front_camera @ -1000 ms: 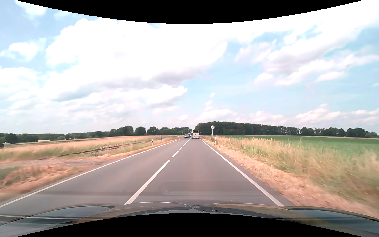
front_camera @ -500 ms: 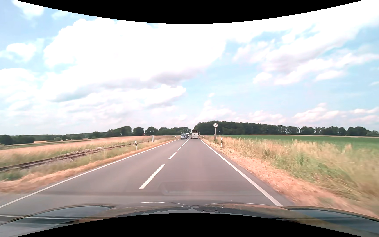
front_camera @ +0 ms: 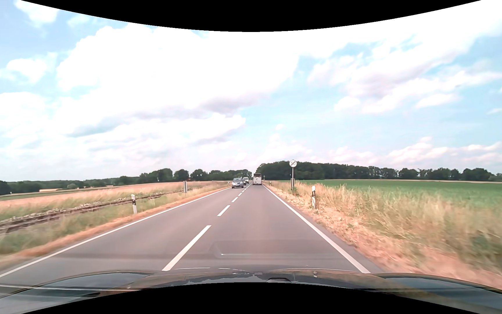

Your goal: Follow the waypoints while adhering to traffic rules and regulations

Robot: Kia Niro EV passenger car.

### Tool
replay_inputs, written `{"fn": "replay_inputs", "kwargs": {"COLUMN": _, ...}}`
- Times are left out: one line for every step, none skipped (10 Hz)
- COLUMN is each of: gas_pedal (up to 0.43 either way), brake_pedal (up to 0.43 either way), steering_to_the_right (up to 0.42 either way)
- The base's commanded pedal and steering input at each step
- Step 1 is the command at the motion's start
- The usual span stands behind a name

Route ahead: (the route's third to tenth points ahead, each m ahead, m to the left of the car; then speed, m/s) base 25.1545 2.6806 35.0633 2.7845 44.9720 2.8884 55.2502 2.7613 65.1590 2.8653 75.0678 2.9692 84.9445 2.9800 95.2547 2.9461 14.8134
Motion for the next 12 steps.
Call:
{"fn": "replay_inputs", "kwargs": {"gas_pedal": 0.311, "brake_pedal": 0.0, "steering_to_the_right": -0.004}}
{"fn": "replay_inputs", "kwargs": {"gas_pedal": 0.311, "brake_pedal": 0.0, "steering_to_the_right": -0.004}}
{"fn": "replay_inputs", "kwargs": {"gas_pedal": 0.311, "brake_pedal": 0.0, "steering_to_the_right": -0.004}}
{"fn": "replay_inputs", "kwargs": {"gas_pedal": 0.319, "brake_pedal": 0.0, "steering_to_the_right": -0.004}}
{"fn": "replay_inputs", "kwargs": {"gas_pedal": 0.331, "brake_pedal": 0.0, "steering_to_the_right": -0.004}}
{"fn": "replay_inputs", "kwargs": {"gas_pedal": 0.331, "brake_pedal": 0.0, "steering_to_the_right": -0.004}}
{"fn": "replay_inputs", "kwargs": {"gas_pedal": 0.339, "brake_pedal": 0.0, "steering_to_the_right": -0.004}}
{"fn": "replay_inputs", "kwargs": {"gas_pedal": 0.339, "brake_pedal": 0.0, "steering_to_the_right": -0.004}}
{"fn": "replay_inputs", "kwargs": {"gas_pedal": 0.339, "brake_pedal": 0.0, "steering_to_the_right": -0.004}}
{"fn": "replay_inputs", "kwargs": {"gas_pedal": 0.339, "brake_pedal": 0.0, "steering_to_the_right": -0.004}}
{"fn": "replay_inputs", "kwargs": {"gas_pedal": 0.339, "brake_pedal": 0.0, "steering_to_the_right": -0.004}}
{"fn": "replay_inputs", "kwargs": {"gas_pedal": 0.339, "brake_pedal": 0.0, "steering_to_the_right": -0.005}}
